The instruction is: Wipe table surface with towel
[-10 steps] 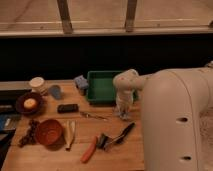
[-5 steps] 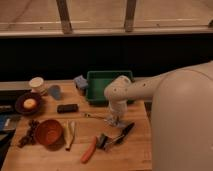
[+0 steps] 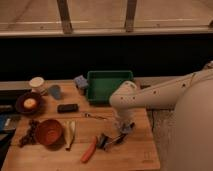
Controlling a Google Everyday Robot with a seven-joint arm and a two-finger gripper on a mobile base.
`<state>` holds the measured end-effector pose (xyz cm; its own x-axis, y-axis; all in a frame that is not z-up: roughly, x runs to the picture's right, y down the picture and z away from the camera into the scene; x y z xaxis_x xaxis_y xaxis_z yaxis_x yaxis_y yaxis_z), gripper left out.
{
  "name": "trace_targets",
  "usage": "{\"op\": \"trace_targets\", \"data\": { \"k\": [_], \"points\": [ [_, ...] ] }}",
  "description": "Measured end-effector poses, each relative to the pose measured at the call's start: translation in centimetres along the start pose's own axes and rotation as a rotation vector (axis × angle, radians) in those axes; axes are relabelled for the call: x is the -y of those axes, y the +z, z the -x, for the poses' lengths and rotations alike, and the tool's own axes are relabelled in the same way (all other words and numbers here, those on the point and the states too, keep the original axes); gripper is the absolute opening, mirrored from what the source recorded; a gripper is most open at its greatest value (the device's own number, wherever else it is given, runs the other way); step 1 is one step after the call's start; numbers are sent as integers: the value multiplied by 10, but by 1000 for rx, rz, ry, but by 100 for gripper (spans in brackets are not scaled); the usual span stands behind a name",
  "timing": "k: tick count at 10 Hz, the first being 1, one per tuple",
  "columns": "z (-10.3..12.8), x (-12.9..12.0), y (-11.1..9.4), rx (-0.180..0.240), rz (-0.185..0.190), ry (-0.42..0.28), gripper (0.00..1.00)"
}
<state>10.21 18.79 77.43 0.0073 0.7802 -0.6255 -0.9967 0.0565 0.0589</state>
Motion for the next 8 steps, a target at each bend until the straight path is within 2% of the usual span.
{"op": "trace_targets", "data": {
  "k": [4, 6, 8],
  "points": [
    [63, 32, 18, -9, 13, 12, 0],
    [80, 27, 29, -17, 35, -2, 0],
    [86, 7, 34, -25, 83, -39, 0]
  ]
}}
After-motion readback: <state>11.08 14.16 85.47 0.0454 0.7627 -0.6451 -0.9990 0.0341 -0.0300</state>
